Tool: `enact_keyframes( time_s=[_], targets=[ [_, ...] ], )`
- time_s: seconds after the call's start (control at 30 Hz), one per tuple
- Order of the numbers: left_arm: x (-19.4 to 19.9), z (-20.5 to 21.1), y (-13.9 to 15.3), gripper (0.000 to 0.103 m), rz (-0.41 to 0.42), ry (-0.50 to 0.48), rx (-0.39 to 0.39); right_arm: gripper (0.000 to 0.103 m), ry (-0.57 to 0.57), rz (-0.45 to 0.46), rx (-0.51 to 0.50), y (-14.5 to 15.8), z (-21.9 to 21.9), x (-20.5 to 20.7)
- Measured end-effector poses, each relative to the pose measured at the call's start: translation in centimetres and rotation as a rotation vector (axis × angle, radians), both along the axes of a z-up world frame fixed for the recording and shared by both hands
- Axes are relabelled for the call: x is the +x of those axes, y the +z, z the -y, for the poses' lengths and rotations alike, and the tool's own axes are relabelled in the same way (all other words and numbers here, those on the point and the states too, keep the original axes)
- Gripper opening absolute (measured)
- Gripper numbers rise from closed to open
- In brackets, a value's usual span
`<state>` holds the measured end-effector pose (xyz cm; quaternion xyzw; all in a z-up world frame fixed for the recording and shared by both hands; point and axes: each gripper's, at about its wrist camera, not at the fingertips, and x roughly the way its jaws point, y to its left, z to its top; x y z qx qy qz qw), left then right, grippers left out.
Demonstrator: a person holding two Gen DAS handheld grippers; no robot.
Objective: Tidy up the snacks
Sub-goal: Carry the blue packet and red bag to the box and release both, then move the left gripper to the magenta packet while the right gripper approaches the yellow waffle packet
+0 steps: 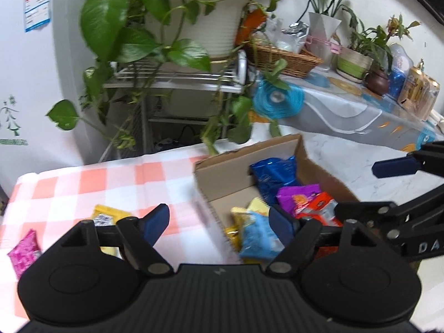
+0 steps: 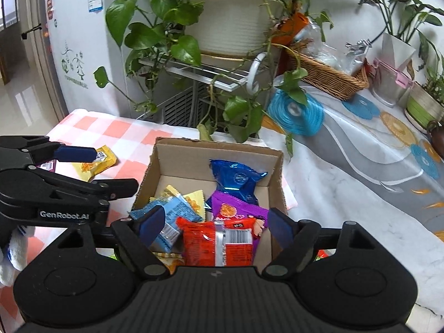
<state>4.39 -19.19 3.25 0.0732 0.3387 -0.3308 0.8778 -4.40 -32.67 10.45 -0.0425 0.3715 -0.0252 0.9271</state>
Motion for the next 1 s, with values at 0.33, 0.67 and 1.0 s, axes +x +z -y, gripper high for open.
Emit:
enact_keyframes(
  time_s=[0.33, 0.67, 1.0],
  targets=[
    [1.2, -5.7, -1.1, 0.083, -0.023, 0.066, 0.034, 0.089, 0.041, -0.001, -0.011, -0.2, -2.1, 1.0],
    [2.5, -11.6, -2.0, 0.084, -0.051, 0.145, 0.085, 0.091, 0.075, 0.000, 0.000, -0.3, -4.3, 2.4],
    [6.2, -16.8, -1.9, 0.086, -0.086, 0.320, 0.051, 0.091, 0.110, 0.006, 0.070, -0.4, -6.6, 3.8]
  ],
)
